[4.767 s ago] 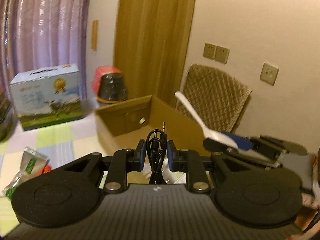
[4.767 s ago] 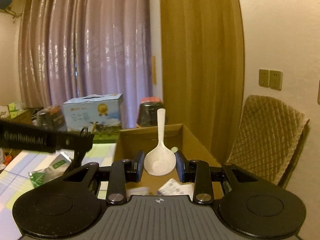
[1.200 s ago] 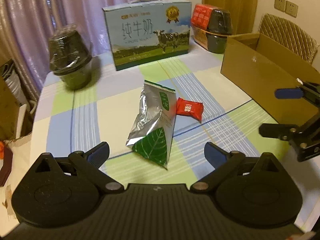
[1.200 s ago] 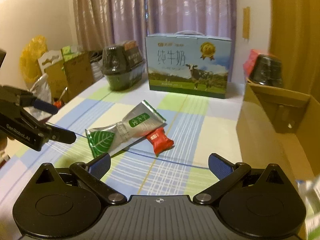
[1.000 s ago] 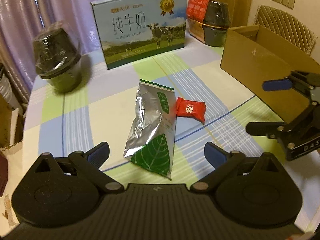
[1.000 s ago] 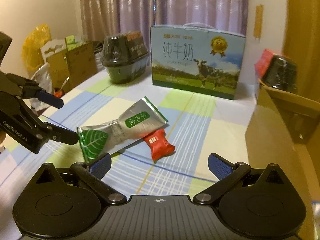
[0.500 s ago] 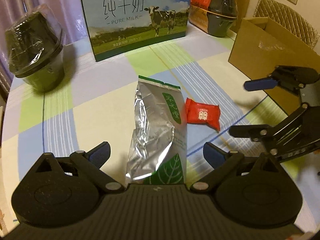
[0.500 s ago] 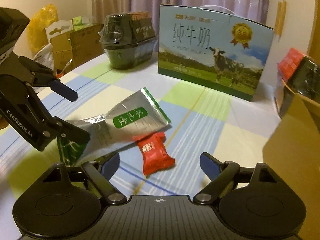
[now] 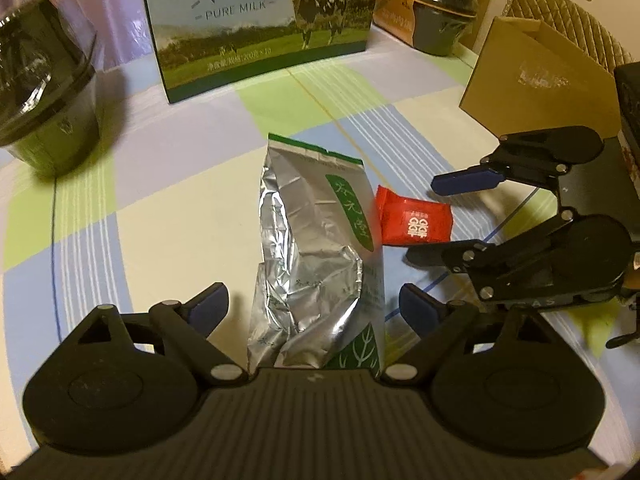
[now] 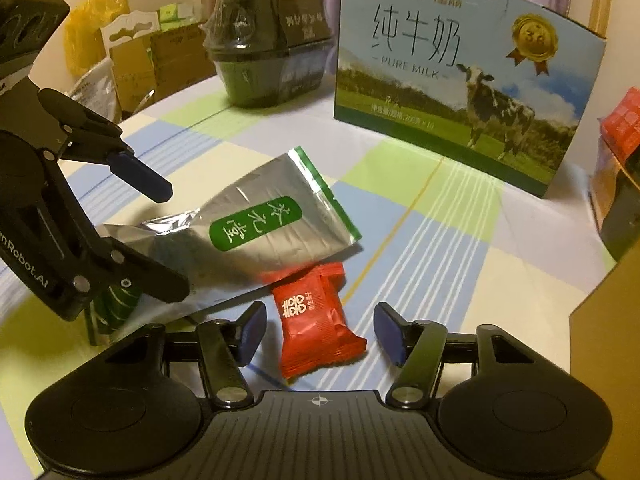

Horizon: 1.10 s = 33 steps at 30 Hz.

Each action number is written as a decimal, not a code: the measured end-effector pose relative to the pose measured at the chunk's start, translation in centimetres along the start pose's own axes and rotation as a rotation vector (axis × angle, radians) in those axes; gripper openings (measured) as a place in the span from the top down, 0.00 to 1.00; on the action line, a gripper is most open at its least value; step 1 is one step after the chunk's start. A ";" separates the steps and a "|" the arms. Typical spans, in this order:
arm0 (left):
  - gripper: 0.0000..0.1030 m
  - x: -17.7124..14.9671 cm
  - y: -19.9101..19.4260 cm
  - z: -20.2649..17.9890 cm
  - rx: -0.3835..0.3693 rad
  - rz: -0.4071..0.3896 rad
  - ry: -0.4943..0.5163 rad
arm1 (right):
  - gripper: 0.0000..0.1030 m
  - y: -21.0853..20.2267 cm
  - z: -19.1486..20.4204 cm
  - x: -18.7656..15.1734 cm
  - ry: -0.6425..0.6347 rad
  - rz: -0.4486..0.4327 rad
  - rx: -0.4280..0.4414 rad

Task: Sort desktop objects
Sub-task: 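Grasp the red candy packet with the right gripper, then grasp the silver tea pouch with the left gripper while the right gripper holds the candy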

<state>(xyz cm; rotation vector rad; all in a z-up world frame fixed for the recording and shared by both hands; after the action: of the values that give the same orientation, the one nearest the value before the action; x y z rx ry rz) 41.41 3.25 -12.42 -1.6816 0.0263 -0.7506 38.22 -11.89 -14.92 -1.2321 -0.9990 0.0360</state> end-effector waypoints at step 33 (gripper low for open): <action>0.51 -5.9 -1.7 -8.9 -0.053 0.236 -0.009 | 0.74 -8.6 2.5 -8.8 0.285 0.085 -0.045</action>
<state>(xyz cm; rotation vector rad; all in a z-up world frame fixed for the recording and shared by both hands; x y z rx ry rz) 31.81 -1.66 -13.09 -1.6965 0.2363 -0.5686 27.28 -17.90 -13.52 -1.2796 -0.7030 -0.0940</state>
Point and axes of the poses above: each gripper's, at about its wrist camera, not at the fingertips, and y roughly the way its jaws point, z to its left, x to its top, the point moved 2 cm from there along y, roughly the way its jaws point, and after that the axes turned 5 degrees about z, right-handed, at the moved point
